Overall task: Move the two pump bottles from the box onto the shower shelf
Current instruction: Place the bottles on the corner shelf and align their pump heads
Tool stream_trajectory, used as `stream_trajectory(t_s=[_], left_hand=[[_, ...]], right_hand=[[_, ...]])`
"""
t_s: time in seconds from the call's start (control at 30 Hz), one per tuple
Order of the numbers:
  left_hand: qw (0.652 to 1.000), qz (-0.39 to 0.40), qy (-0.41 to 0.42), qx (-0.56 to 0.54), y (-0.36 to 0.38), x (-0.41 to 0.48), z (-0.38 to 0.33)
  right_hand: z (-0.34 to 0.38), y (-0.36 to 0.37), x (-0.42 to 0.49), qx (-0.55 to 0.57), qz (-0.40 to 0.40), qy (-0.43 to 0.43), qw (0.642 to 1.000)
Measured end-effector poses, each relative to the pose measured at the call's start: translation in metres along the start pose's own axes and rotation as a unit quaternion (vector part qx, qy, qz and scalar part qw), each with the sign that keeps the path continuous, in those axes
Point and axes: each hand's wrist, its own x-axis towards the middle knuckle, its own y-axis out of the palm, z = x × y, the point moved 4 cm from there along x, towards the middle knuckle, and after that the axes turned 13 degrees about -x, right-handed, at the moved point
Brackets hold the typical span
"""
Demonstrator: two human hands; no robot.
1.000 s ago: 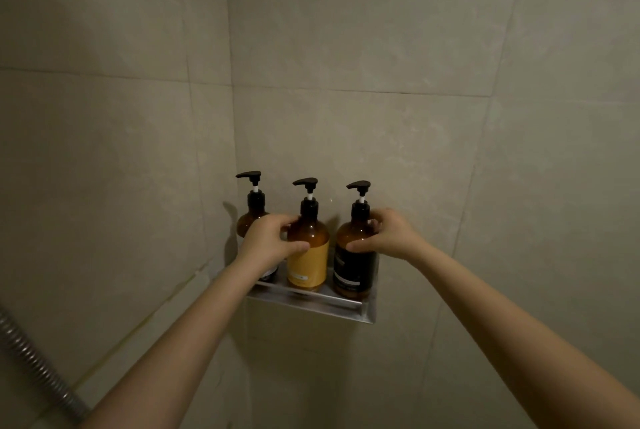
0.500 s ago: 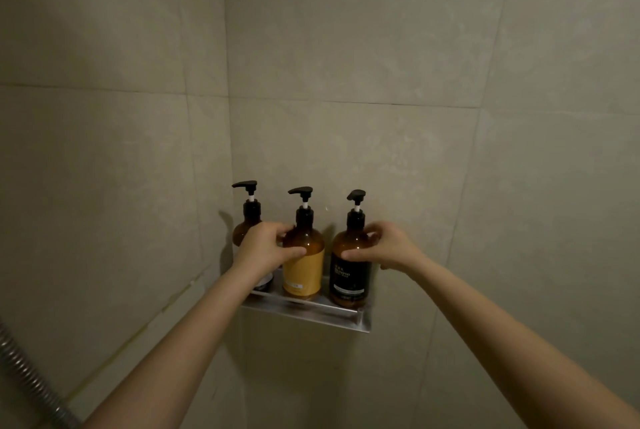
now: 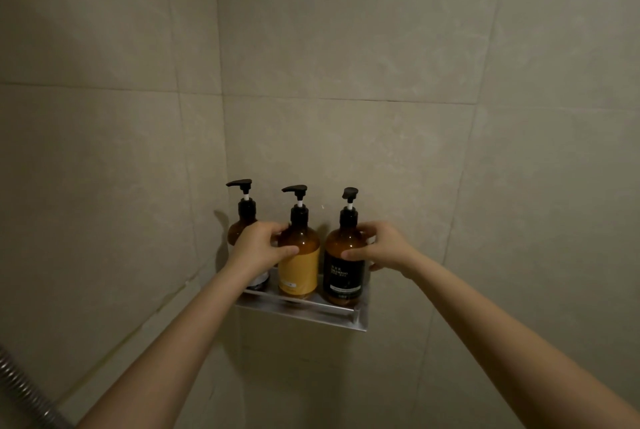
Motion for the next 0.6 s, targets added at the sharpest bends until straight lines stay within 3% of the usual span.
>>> stream_trajectory(t_s=[0.23, 0.3, 0.37, 0.43, 0.5, 0.6], left_hand=[[1.000, -0.011, -0.007, 0.015, 0.004, -0.003, 0.004], [0.998, -0.056, 0.010, 0.027, 0.001, -0.012, 0.002], [0.987, -0.150, 0.049, 0.009, -0.004, -0.027, -0.004], [0.973, -0.215, 0.072, -0.031, 0.001, -0.046, -0.012], [0.976, -0.199, 0.059, -0.070, 0.021, -0.058, -0.019], [0.984, -0.141, 0.056, -0.099, 0.055, -0.059, -0.030]], right_hand=[[-0.002, 0.000, 0.001, -0.009, 0.005, -0.003, 1.000], [0.000, -0.004, 0.000, -0.017, 0.016, -0.010, 1.000], [0.005, -0.019, -0.002, 0.003, -0.030, -0.025, 0.999], [0.014, -0.044, -0.004, 0.012, -0.134, -0.065, 0.989], [0.029, -0.064, -0.007, -0.021, -0.191, -0.124, 0.973], [0.053, -0.072, -0.008, -0.075, -0.166, -0.182, 0.966]])
